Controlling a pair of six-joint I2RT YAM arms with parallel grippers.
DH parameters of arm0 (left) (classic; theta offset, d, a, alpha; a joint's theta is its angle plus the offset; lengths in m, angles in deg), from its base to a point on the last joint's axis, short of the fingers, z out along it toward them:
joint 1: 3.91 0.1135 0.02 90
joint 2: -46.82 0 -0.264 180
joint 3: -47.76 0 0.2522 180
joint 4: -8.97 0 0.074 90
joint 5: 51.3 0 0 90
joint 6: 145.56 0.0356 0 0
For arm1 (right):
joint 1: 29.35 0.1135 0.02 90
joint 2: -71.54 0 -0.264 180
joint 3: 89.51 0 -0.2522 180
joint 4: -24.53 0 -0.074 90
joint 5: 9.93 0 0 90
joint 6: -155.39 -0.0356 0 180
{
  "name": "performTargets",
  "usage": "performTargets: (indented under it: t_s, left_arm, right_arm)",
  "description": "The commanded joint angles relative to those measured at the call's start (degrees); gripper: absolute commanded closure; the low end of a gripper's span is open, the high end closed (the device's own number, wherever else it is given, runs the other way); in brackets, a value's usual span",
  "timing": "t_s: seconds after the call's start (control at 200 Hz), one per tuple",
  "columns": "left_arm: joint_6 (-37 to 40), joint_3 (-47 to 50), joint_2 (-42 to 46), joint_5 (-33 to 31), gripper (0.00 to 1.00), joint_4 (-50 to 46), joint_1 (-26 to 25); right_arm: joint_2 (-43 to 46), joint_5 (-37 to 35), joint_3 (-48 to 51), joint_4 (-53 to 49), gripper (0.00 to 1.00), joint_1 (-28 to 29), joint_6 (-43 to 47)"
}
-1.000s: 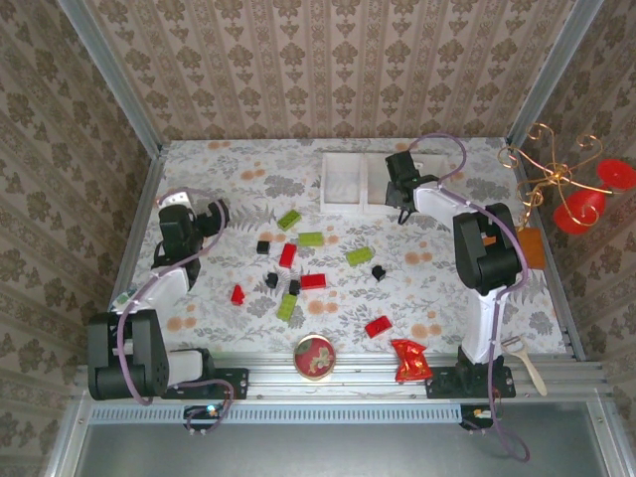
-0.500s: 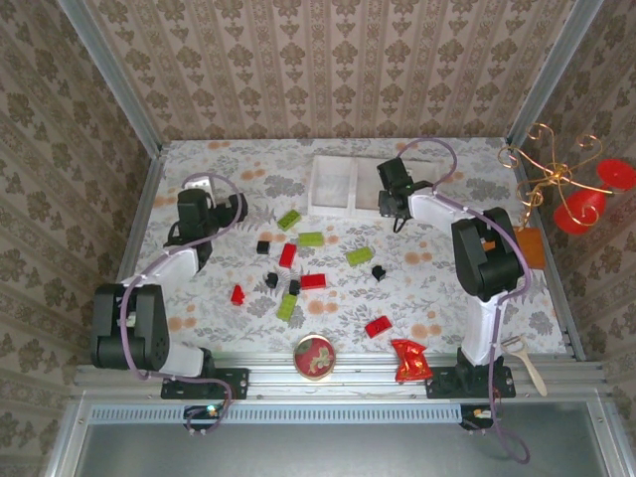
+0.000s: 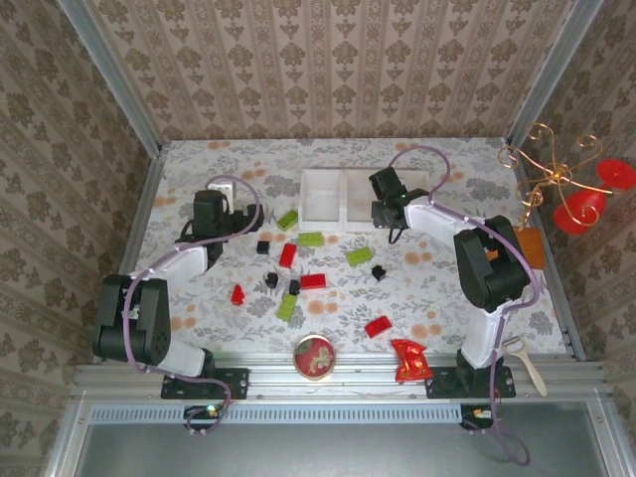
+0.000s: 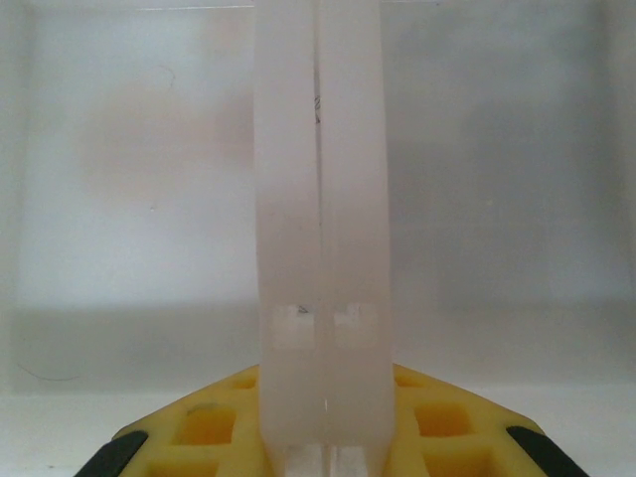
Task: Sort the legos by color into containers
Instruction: Move the container to the top-center of the table.
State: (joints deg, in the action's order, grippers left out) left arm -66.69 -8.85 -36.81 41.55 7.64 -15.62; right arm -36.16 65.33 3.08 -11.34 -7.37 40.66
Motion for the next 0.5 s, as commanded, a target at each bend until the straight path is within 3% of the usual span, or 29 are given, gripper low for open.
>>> performTargets:
  t_s: [0.0, 0.19, 0.495]
  left_arm:
    - [3.4, -1.8, -0.3, 0.5, 0.0, -3.1, -0.9]
    - [2.9, -1.4, -0.3, 0.3, 0.0, -3.6, -1.1]
    - [6.2, -6.4, -2.2, 5.1, 0.02, -10.2, -1.1]
  right_arm:
    - [1.9, 0.6, 1.0, -2.0, 0.81, 0.3, -3.2]
    - [0.9, 0.6, 1.0, -1.0, 0.75, 0.3, -4.7]
    - [2.0, 0.3, 0.5, -1.0, 0.53, 0.3, -3.4]
